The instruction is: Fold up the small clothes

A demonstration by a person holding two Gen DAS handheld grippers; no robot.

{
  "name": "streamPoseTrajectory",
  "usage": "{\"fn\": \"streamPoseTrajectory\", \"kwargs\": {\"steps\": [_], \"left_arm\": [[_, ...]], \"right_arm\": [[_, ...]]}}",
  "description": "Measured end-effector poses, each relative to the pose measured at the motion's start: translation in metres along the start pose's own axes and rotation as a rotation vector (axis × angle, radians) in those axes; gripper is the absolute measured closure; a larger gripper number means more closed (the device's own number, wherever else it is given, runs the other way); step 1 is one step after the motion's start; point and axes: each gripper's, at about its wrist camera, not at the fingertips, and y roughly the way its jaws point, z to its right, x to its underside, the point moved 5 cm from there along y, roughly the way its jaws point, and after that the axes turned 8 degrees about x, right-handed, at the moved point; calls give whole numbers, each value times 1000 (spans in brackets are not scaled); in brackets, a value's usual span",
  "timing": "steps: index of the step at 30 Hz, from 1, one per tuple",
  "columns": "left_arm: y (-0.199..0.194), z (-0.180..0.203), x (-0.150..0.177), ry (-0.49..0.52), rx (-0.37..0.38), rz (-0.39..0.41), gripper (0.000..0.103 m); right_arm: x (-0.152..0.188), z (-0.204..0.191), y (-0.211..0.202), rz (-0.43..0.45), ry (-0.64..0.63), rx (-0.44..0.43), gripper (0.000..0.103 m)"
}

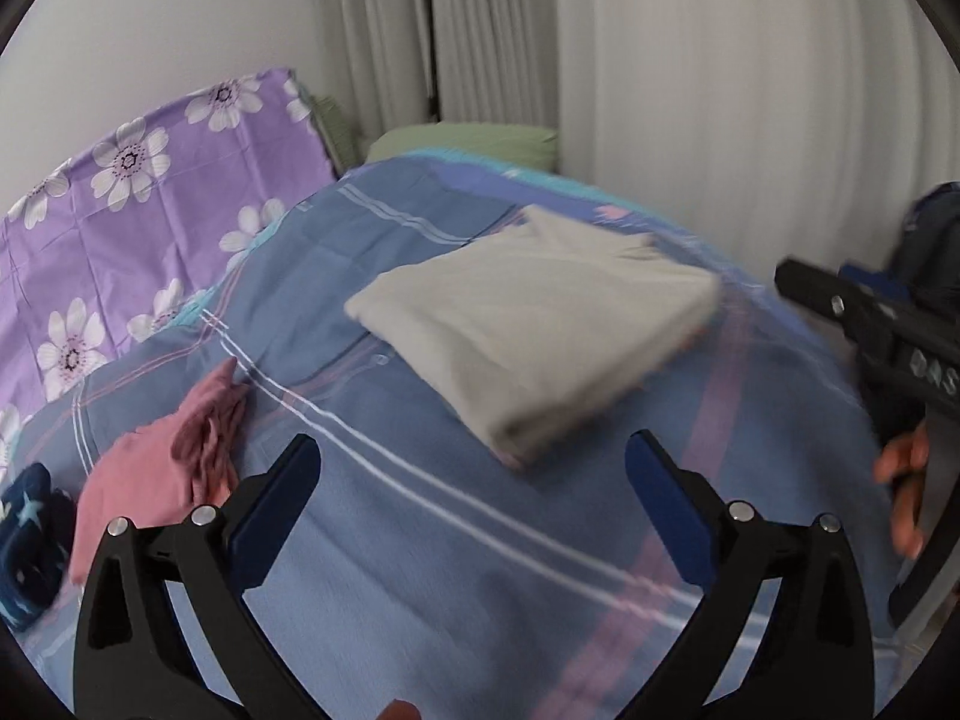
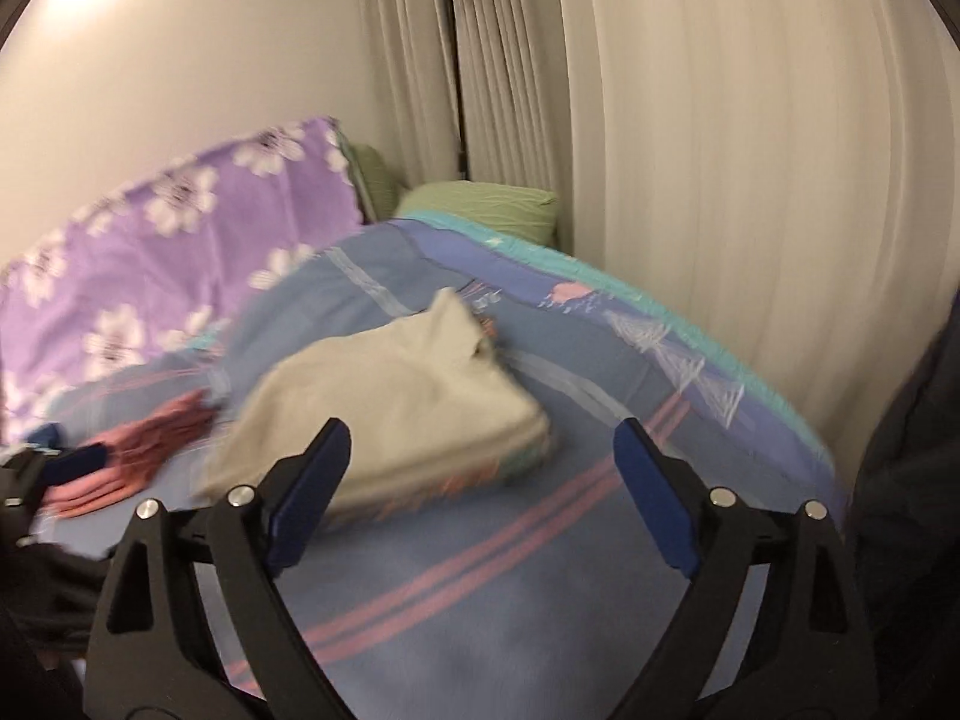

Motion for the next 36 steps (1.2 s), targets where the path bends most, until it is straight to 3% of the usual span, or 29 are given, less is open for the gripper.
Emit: {"fn": "streamPoseTrajectory", "kwargs": {"steps": [2, 4, 7, 11, 16, 19, 22, 29, 36], "left_arm": [[-19, 7, 10, -10, 18, 28, 1], [-37, 13, 23, -25, 24, 39, 1], [-59, 15, 46, -33, 17, 24, 1], [-98, 18, 62, -17, 0, 46, 1], [-151, 25, 63, -64, -10, 119, 1], [-181, 36, 65, -52, -56, 165, 1], [-207, 49, 74, -53, -85, 206, 1], [-236, 74, 96, -67, -43, 207, 1], [-262, 84, 112, -59, -45, 239, 1]], "right_arm": [[13, 5, -27, 4, 14, -25, 3], [27, 0, -47, -5, -75, -60, 2], [51, -1, -65, -7, -197, 20, 2], [65, 1, -98, -36, -139, -61, 2], [61, -3, -144, -14, -118, -37, 2], [61, -6, -175, 11, -110, -61, 2], [69, -4, -189, -32, -137, -19, 2], [89, 10, -226, -85, -48, -59, 2], [97, 3, -264, -57, -108, -65, 2]]}}
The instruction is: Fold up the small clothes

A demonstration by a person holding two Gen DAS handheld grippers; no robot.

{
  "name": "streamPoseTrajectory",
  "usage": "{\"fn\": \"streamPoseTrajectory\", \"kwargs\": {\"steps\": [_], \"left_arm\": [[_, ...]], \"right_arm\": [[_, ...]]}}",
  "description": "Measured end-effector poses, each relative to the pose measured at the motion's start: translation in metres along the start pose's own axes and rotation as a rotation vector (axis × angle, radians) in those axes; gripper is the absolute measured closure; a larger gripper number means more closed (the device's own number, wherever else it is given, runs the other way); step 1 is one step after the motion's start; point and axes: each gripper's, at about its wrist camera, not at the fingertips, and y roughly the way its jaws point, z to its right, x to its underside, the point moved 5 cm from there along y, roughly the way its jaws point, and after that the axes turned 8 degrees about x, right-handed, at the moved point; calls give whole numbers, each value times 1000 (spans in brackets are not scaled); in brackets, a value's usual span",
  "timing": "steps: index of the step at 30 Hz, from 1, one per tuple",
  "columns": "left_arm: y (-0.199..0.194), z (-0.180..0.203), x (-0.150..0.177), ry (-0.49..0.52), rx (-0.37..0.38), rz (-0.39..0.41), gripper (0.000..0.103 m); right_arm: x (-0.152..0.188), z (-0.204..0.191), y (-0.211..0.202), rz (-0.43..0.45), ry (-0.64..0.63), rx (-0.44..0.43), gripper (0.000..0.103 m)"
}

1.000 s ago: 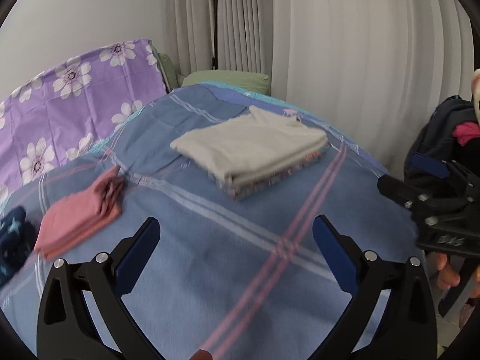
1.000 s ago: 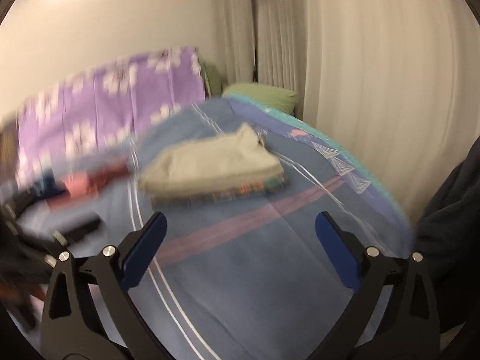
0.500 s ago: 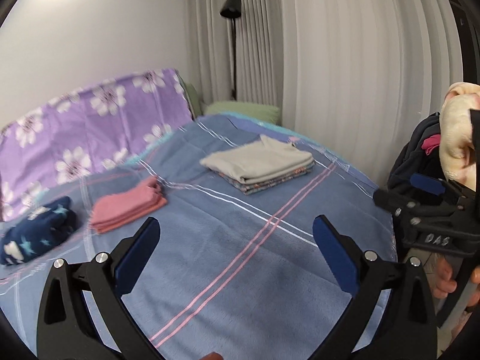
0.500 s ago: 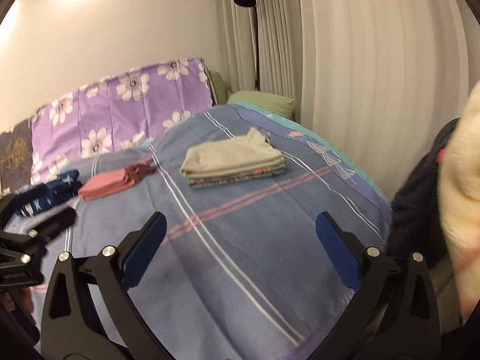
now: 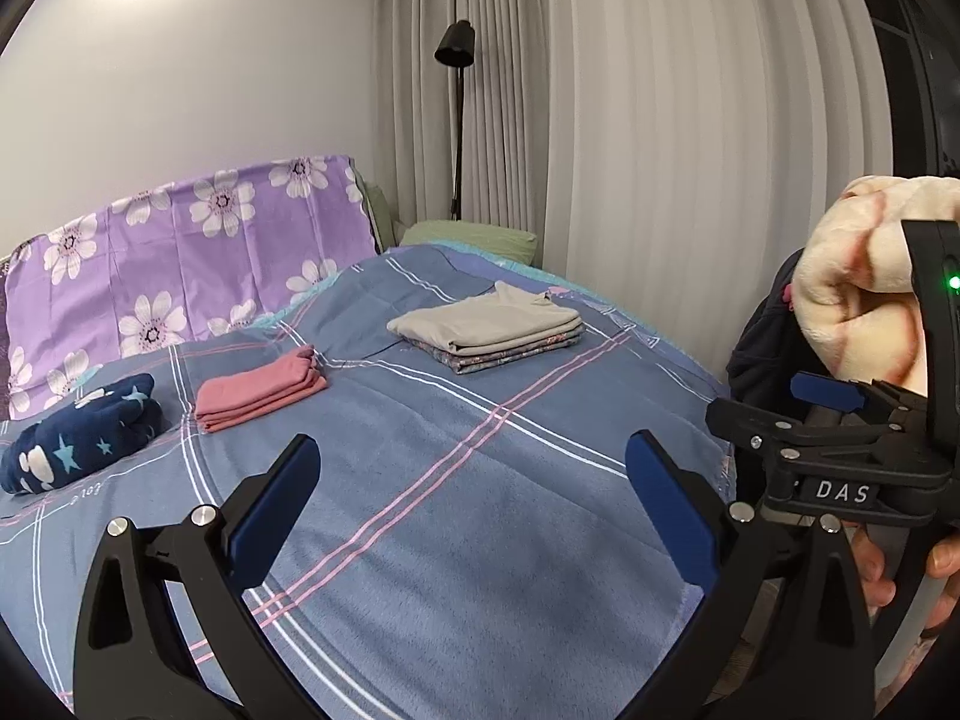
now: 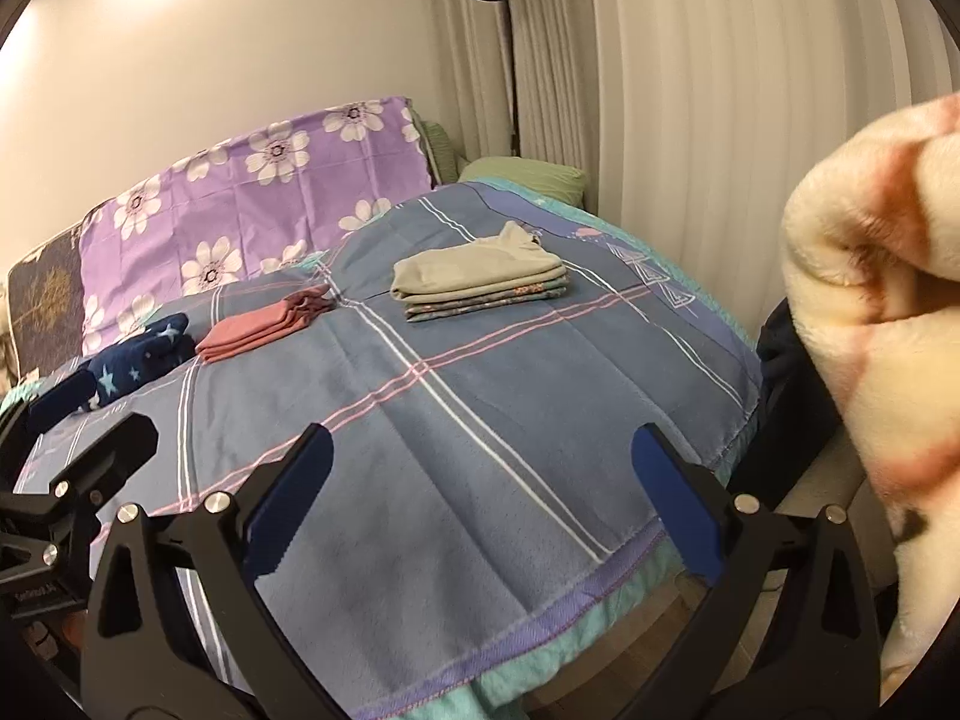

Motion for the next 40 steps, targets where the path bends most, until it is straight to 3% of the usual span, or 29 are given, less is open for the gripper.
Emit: {"fn": "streamPoseTrajectory", "kwargs": {"steps": [12, 40], "left_arm": [[-22, -15, 17, -82, 3, 19, 1], [2, -1, 30, -24, 9, -70, 1]], "right_arm": [[-2, -15, -18, 9, -31, 11, 2], [0, -10, -11, 10, -13, 15, 2]]}}
